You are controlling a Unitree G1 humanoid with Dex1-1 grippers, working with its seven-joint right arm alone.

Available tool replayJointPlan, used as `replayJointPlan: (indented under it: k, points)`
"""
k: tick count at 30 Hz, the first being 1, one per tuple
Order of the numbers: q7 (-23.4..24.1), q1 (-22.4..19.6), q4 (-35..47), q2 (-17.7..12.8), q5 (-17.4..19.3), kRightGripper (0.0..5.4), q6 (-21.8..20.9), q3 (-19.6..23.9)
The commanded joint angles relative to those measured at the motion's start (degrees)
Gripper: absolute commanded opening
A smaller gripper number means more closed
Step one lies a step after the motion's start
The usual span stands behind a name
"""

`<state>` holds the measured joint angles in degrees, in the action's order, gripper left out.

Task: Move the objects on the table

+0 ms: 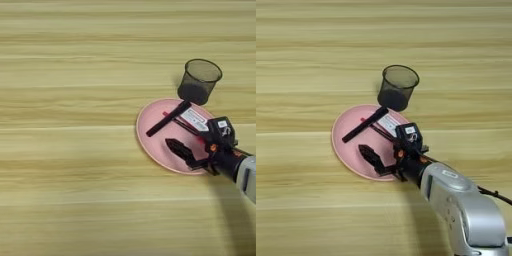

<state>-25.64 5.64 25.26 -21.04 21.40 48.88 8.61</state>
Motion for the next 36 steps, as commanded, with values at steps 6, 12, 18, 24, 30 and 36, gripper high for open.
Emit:
replayJointPlan:
  k: [6, 12, 18, 24, 30, 36]
  points:
    - [-0.67, -5.42, 2.73, -4.11, -3.75, 5.37, -11.65, 1.27]
    - [-0.64, -5.78, -5.86, -7.56, -12.76, 5.37, -25.45, -0.1]
    - [-2.44, -5.97, -12.3, -8.55, -15.65, 5.37, -32.19, -0.8]
    - [-5.47, -5.99, -15.39, -8.6, -15.98, 5.37, -34.51, -1.85]
    - [-7.27, -6.34, -16.99, -8.69, -16.31, 5.37, -36.62, -2.34]
    - [-8.26, -6.73, -18.45, -8.32, -17.06, 5.37, -37.6, -3.16]
